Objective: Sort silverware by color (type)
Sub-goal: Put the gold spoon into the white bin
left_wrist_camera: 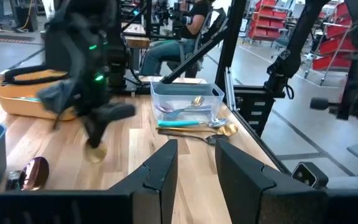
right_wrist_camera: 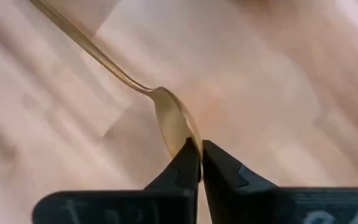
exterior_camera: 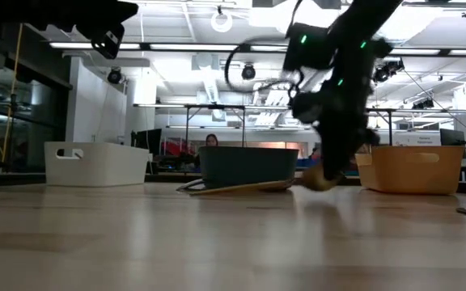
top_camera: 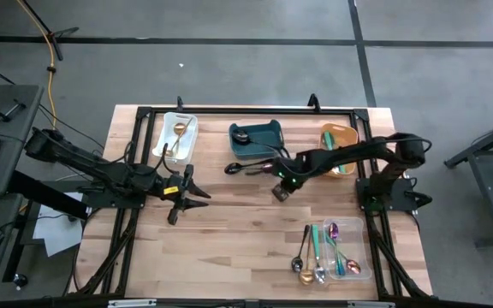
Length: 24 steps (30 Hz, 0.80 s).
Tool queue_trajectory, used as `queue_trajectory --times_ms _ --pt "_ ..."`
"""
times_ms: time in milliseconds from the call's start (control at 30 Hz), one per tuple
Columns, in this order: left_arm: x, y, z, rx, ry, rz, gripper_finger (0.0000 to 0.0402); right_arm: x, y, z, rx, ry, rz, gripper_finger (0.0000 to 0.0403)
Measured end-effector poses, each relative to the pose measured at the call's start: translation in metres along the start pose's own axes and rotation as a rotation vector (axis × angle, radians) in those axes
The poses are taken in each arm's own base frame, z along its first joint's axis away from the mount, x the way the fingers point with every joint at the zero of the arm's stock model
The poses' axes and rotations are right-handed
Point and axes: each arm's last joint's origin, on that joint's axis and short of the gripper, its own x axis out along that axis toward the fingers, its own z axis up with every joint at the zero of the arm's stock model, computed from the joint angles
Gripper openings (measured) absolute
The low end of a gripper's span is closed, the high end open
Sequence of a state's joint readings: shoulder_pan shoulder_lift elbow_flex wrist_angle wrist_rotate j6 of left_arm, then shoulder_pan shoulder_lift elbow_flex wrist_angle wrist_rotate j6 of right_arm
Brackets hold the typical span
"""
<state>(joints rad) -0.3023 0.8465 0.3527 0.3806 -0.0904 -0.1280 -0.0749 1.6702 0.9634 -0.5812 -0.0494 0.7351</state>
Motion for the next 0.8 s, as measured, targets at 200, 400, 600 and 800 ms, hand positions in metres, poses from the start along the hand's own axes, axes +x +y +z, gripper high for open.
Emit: queue_trajectory --times_ms 200,400,600,800 --pt "-0.002 0.001 -0.003 0.004 0.034 0.005 0.0099 -0.029 0.025 -0.035 -0.089 -0.007 0.037 0.0003" --pt "0.013 0.002 -0.010 0.087 0.038 0.069 0.0103 -0.035 0.046 -0.051 -0.183 -0.097 0.079 0.0002" --pt "0.037 0.007 -0.020 0.029 0.050 0.018 0.0136 -0.038 0.060 -0.055 -0.231 -0.236 0.091 0.0001" --pt "0.068 0.018 -0.030 -0.031 0.150 0.073 0.0185 -0.039 0.066 -0.057 -0.255 -0.322 0.079 0.0001"
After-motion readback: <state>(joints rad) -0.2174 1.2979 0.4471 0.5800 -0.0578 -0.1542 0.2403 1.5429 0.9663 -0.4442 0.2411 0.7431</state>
